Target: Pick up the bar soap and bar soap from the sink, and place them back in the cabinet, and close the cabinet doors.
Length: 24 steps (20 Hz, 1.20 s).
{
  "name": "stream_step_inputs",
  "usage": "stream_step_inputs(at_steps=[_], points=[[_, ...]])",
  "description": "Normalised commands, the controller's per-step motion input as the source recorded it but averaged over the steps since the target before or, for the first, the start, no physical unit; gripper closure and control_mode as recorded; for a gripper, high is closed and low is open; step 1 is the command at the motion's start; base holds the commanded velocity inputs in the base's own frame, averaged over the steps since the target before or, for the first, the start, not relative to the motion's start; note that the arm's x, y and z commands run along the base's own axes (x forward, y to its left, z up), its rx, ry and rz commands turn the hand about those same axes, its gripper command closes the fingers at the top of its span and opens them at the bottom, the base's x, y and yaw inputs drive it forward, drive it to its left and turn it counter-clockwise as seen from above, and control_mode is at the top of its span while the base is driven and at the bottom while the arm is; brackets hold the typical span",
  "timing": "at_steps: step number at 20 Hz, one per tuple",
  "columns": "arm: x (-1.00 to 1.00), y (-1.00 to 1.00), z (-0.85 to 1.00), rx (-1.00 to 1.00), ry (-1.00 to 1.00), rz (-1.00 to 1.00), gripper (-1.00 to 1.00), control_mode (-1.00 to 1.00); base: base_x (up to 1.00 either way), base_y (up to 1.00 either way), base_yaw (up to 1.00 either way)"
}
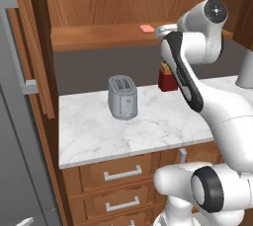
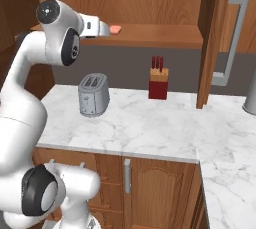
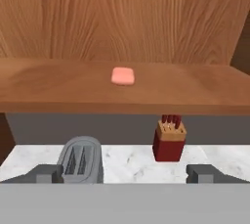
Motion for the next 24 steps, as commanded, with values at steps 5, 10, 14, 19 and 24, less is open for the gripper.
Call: stream_step_inputs(at_steps=[5,10,14,19,24], points=[[-0.95,0.00,-0.06,0.03,0.13,-0.03,-1.00,-1.00,0.00,0.00,0.00],[-0.87,0.00,-0.08,0.04,0.13,0.00,-1.00,-1.00,0.00,0.00,0.00],[-0.70,0.00,-0.06,0.00,0.13,0.00,-1.00,-1.00,0.00,0.00,0.00],[-0.39,0.00,-0.14,0.00,0.09,0.00,-1.00,-1.00,0.00,0.00,0.00],[-0.18,0.00,-0.21,0.00,0.09,0.00,-1.00,-1.00,0.00,0.00,0.00]])
